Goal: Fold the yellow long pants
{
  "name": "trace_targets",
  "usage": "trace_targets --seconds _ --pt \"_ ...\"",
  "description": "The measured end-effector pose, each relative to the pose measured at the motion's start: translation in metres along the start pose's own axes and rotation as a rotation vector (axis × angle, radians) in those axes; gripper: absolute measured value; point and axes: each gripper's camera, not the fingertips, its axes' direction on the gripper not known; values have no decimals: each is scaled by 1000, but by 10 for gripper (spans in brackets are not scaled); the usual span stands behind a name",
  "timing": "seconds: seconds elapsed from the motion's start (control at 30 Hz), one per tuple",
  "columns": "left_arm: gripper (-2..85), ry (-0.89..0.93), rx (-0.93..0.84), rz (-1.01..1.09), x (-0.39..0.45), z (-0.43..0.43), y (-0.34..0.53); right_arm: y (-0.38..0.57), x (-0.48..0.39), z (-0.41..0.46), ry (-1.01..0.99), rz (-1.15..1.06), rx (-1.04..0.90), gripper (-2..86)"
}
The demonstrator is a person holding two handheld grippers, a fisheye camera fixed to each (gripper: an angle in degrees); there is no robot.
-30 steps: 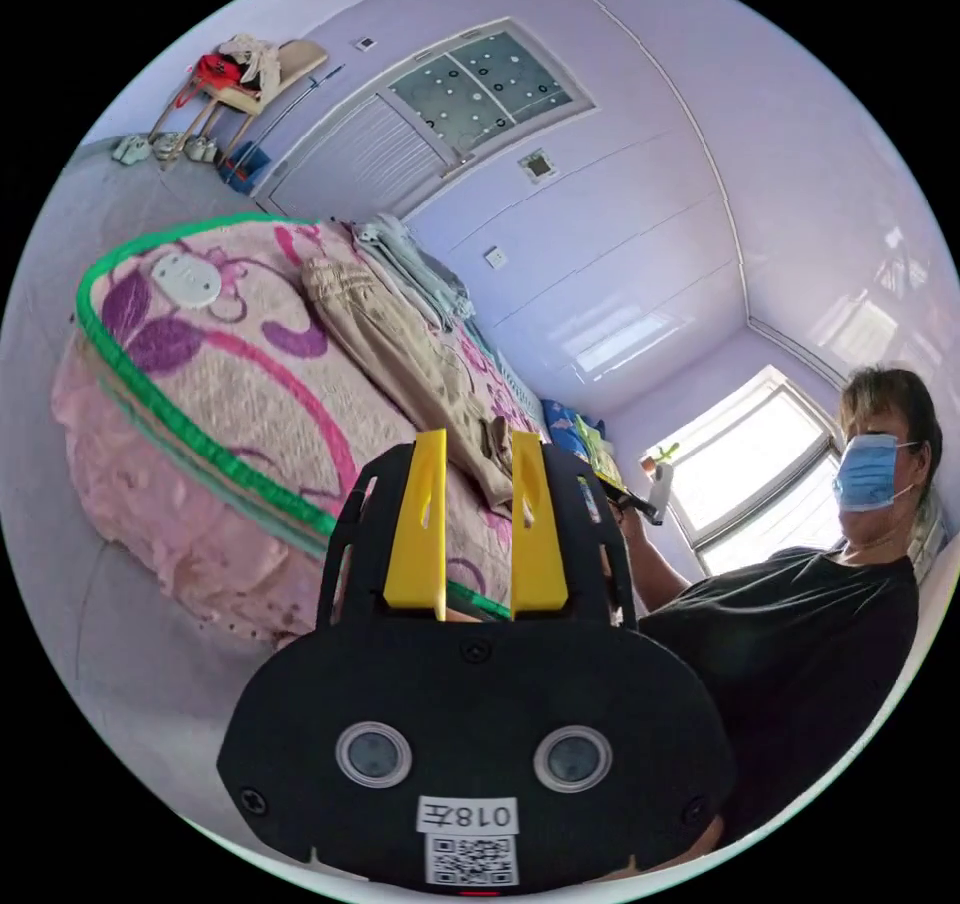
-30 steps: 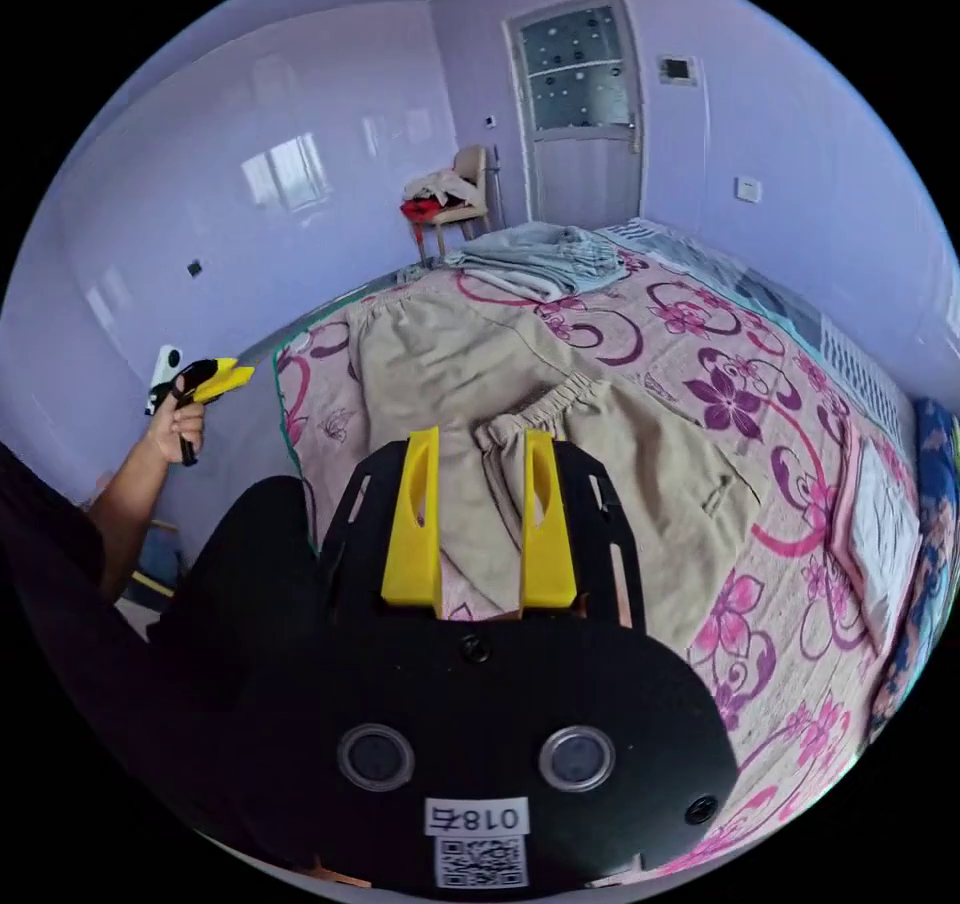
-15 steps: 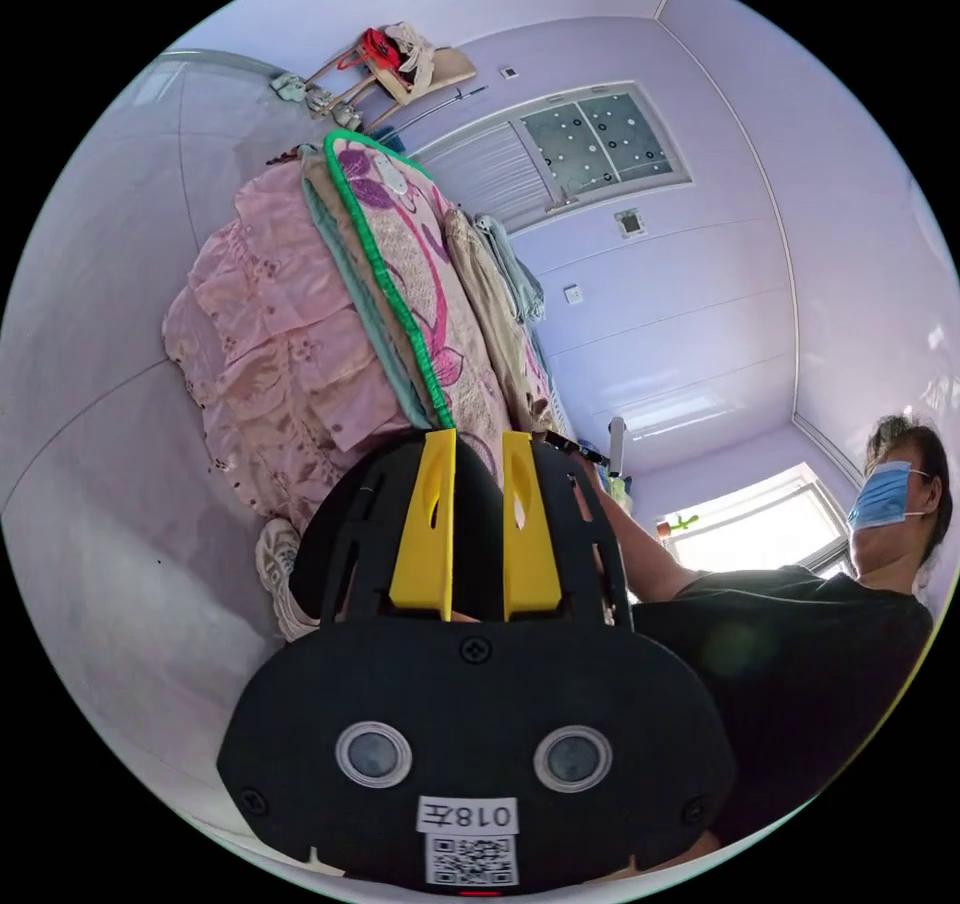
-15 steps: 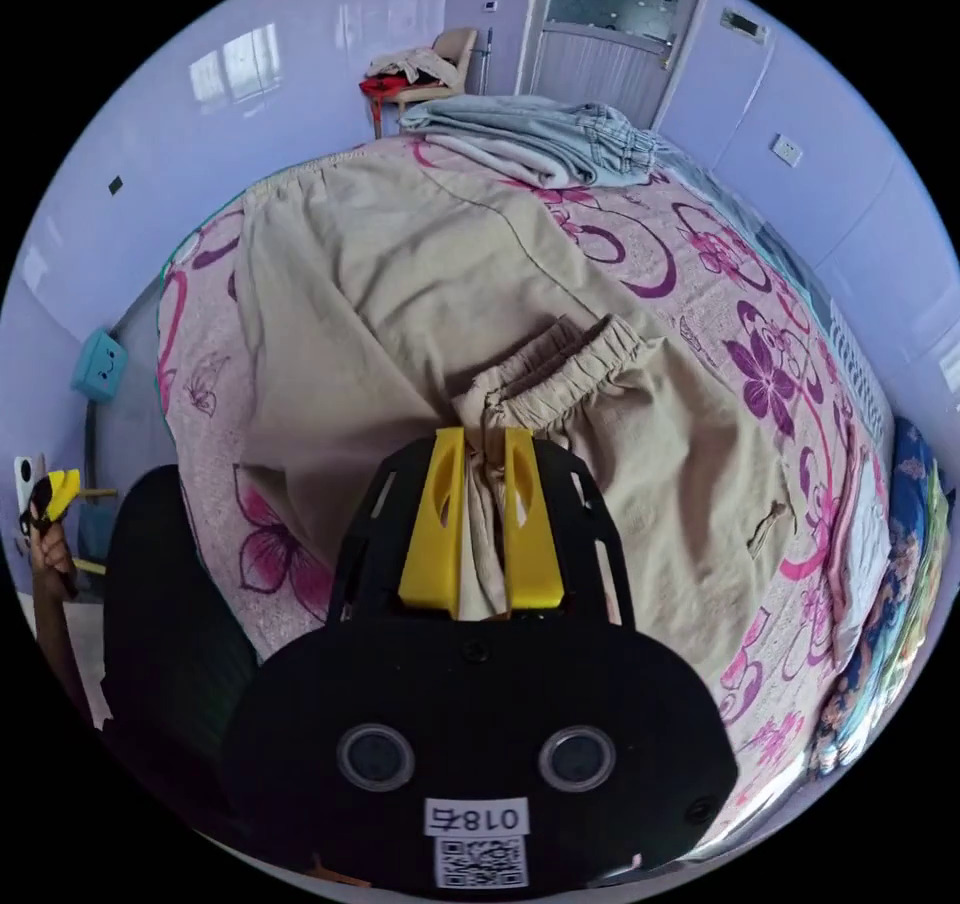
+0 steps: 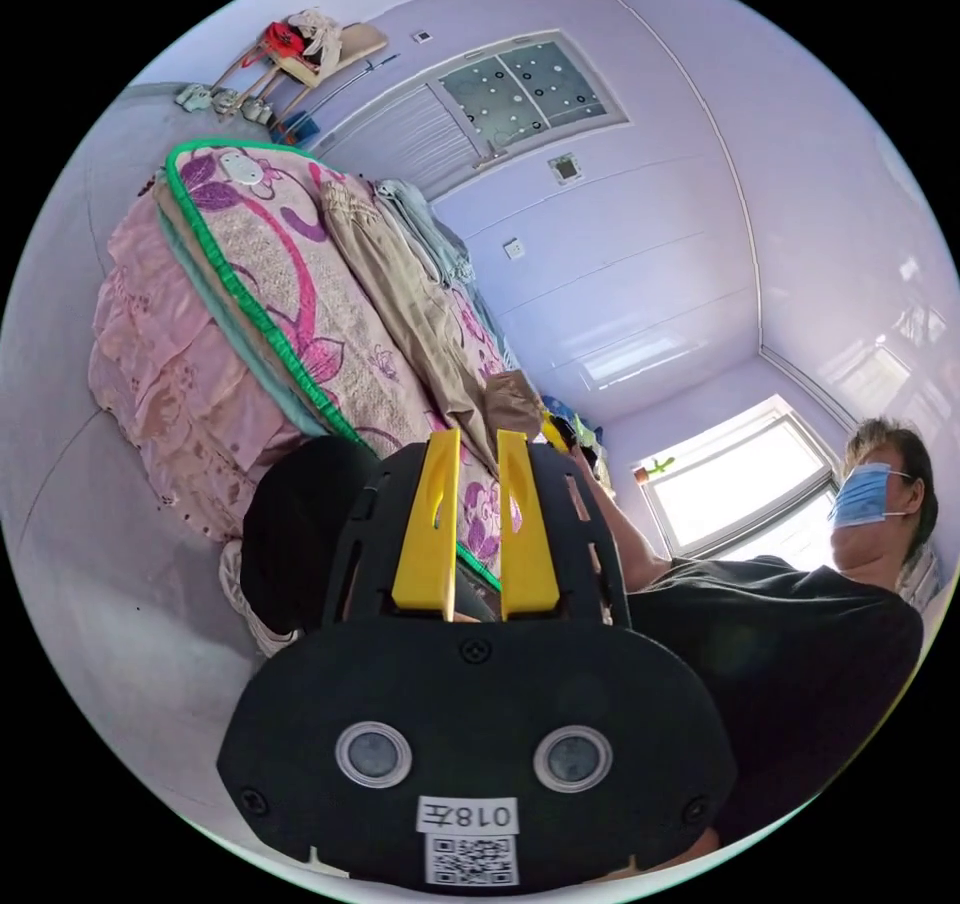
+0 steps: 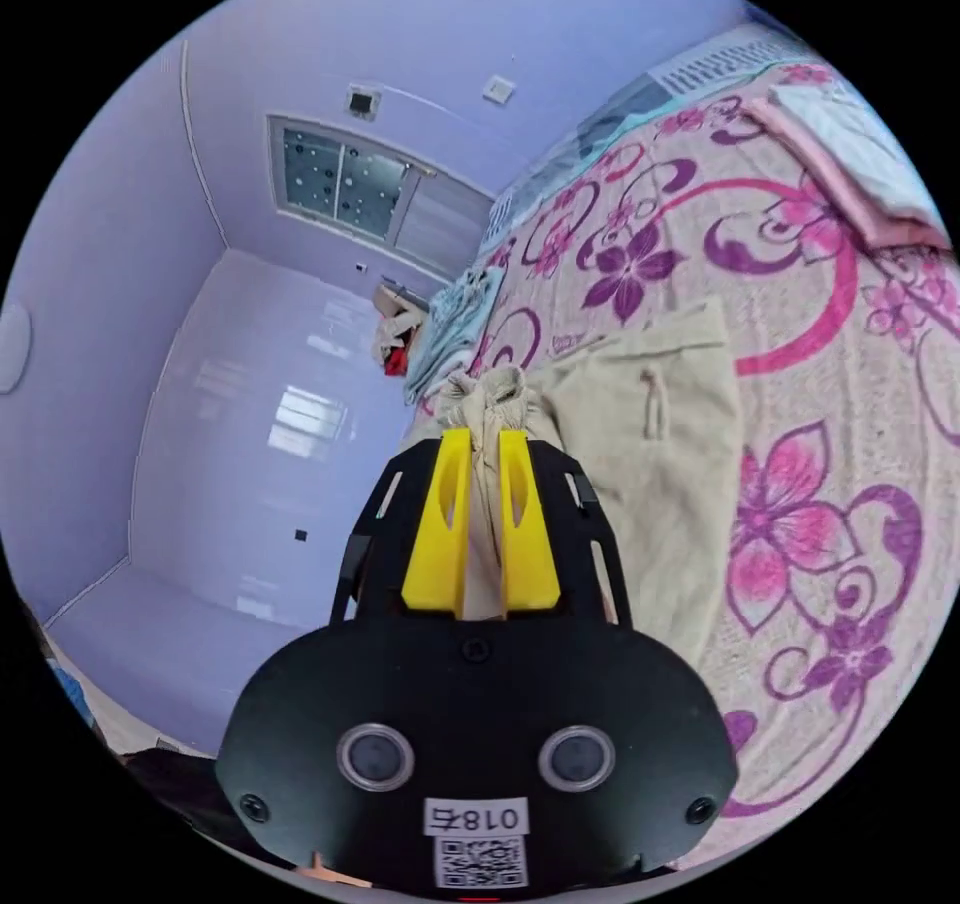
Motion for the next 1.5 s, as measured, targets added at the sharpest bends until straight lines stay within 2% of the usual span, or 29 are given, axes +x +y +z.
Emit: trace_targets --seconds 0.13,0.23,0.3,0.33,0.43,0.53,0.63,0.73,0.9,1.07,1.23,1.37,1.47,1.5 --pt "64 -43 25 -1 21 -2 -5 7 28 -157 79 -72 270 52" --pt "63 -44 31 -25 33 17 -15 44 70 -256 150 6 450 53" --pt "64 -50 11 -19 51 47 -32 70 104 -296 199 99 498 53" --pt "64 -51 1 -11 57 56 -38 81 130 -306 231 169 445 54" --pt "64 -51 -72 39 94 105 -66 104 183 -299 238 320 298 56" --pt "68 -66 -119 126 139 145 -95 118 193 -300 134 359 368 63" --pt "77 -108 -143 221 180 173 -128 121 186 -305 141 365 350 80" --pt "85 -183 -165 288 207 198 -165 132 160 -319 215 304 371 90" --pt "91 -399 -243 389 235 270 -241 111 77 -312 547 13 358 96" --pt "100 -638 -360 570 265 369 -309 26 22 -220 791 -276 73 111" --pt "117 -844 -451 733 282 468 -369 -13 12 -147 906 -393 -146 120" --pt "150 -987 -659 870 269 554 -394 -16 16 -103 1007 -476 -334 126" --pt "155 -991 -851 887 245 597 -391 -13 25 -87 996 -487 -416 126" --pt "150 -986 -860 869 239 604 -391 -12 27 -84 1005 -483 -433 126"
